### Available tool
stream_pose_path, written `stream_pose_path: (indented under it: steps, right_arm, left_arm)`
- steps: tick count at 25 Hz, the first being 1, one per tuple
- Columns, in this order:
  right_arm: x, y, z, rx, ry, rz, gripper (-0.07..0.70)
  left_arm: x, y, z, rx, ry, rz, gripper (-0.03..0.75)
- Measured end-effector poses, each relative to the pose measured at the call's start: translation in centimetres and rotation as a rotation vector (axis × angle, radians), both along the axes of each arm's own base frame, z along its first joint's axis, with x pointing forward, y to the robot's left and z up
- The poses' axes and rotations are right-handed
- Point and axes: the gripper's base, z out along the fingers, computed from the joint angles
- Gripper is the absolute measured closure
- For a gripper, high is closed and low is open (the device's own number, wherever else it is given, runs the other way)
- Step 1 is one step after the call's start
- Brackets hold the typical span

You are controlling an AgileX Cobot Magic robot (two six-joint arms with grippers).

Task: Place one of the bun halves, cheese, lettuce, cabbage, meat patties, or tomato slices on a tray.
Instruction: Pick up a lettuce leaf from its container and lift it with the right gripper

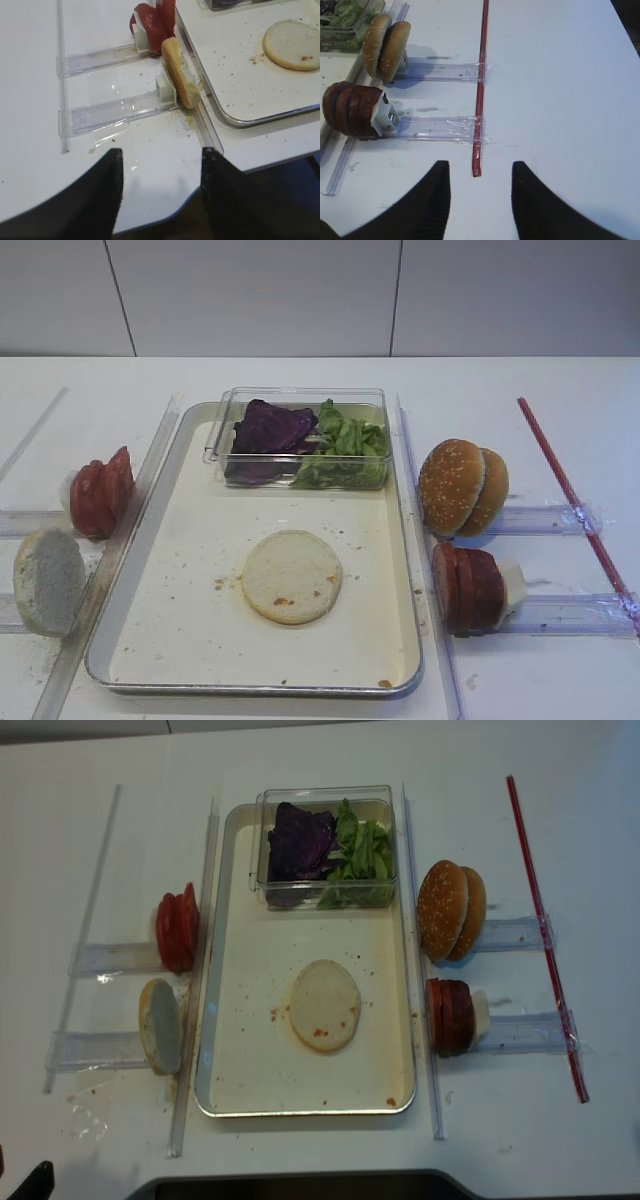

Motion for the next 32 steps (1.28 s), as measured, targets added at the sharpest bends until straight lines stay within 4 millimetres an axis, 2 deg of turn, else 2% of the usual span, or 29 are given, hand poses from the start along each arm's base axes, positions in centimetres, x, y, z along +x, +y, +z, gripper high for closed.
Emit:
stream_pose_path:
  steps: [13, 18, 25, 32]
  right_arm:
    - [0.0, 0.1, 0.0, 0.014, 0.000, 0.000, 0.302]
    - [0.5, 0.3, 1.0, 0.048, 0.031, 0.003, 0.302]
    - [3.7, 0.4, 3.7, 0.078, 0.171, 0.010, 0.302]
    - [9.3, 0.5, 7.4, 0.091, 0.302, 0.008, 0.302]
  left_arm:
    - [0.0, 0.0, 0.0, 0.000, 0.000, 0.000, 0.376]
    - [0.0, 0.0, 0.0, 0.000, 0.000, 0.000, 0.376]
    - [0.0, 0.0, 0.0, 0.000, 0.000, 0.000, 0.376]
    - [0.0, 0.0, 0.0, 0.000, 0.000, 0.000, 0.376]
